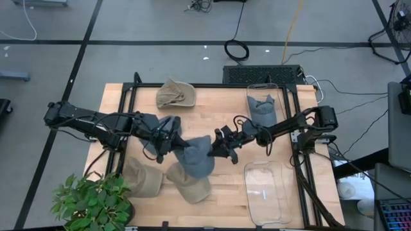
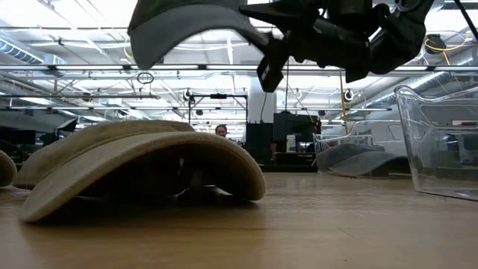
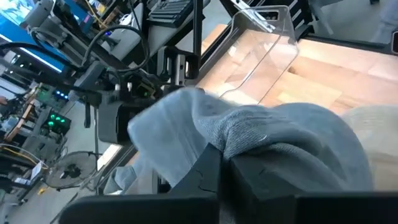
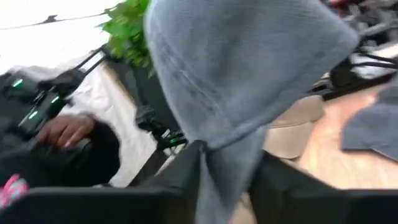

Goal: Pick & Place hat
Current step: Put the right blue cap into the top transparent bin

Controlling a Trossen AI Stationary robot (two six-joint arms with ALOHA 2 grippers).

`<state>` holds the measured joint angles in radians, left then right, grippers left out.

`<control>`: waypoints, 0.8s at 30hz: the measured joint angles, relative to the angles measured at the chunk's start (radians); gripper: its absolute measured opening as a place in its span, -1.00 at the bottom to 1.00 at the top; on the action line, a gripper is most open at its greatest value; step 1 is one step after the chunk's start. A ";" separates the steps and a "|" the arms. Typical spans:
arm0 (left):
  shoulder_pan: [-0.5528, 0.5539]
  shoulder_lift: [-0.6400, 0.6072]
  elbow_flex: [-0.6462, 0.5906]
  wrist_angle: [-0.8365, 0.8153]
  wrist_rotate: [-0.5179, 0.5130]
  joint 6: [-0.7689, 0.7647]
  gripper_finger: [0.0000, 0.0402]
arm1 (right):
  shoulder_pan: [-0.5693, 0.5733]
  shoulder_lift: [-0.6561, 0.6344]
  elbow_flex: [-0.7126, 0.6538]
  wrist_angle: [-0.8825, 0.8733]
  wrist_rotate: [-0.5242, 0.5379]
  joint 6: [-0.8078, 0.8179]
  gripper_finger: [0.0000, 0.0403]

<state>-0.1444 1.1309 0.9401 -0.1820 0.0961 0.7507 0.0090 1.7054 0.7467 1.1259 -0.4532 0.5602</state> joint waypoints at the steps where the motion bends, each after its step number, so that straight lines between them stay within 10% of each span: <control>1: 0.000 0.000 0.000 -0.001 0.000 -0.002 -0.97 | 0.000 0.000 0.000 0.000 -0.014 -0.017 -0.77; 15: -0.002 -0.033 -0.001 0.053 -0.225 -0.317 -0.53 | 0.005 -0.054 -0.002 -0.056 -0.066 -0.072 -0.99; 24: -0.001 -0.163 -0.001 0.016 -0.231 -0.338 -0.39 | -0.029 -0.385 -0.003 -0.690 0.130 -0.205 -1.00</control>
<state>-0.1455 0.9676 0.9390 -0.1655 -0.1354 0.4123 -0.0203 1.3202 0.7441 0.4360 -0.3227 0.3555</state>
